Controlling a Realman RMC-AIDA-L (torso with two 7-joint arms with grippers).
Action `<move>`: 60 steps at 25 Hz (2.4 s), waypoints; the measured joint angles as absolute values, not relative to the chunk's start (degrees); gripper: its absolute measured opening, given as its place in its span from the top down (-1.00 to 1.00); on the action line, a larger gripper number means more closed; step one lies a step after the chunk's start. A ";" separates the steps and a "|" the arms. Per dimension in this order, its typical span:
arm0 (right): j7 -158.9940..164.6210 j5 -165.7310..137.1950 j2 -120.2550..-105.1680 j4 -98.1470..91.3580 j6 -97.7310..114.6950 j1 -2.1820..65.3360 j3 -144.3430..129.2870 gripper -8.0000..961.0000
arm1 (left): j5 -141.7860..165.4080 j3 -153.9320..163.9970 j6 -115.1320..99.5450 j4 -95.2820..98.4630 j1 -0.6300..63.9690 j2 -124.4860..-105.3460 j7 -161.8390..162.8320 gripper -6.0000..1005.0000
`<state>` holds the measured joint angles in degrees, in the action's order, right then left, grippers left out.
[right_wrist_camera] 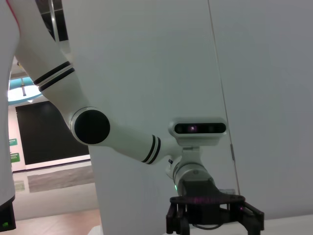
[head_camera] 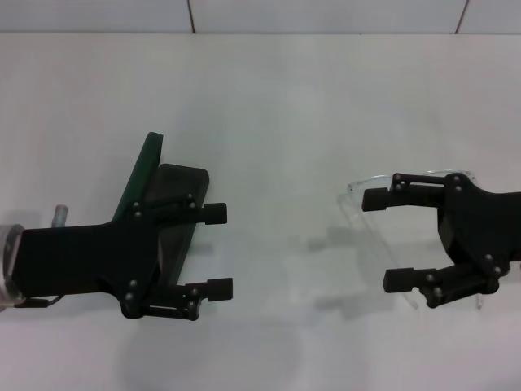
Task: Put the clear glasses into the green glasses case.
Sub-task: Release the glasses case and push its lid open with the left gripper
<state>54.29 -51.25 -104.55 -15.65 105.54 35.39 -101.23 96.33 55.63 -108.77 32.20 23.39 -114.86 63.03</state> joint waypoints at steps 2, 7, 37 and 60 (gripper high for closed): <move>54.29 -51.49 -104.66 -16.15 105.30 35.19 -101.09 -0.81 | 96.32 55.63 -108.80 32.08 23.33 -115.02 63.04 -0.75; 54.30 -51.55 -104.55 -16.37 104.92 35.01 -101.01 -0.82 | 96.25 55.63 -108.81 32.22 23.19 -115.27 63.07 -0.75; 53.80 -70.94 -111.60 -49.08 73.20 16.14 -62.84 -0.81 | 115.88 49.68 -88.34 76.53 23.88 -119.43 125.63 -0.75; 60.38 -79.86 -112.86 -51.77 74.41 18.52 -57.20 -0.81 | 140.38 59.54 -90.54 77.18 26.24 -119.61 144.00 -0.74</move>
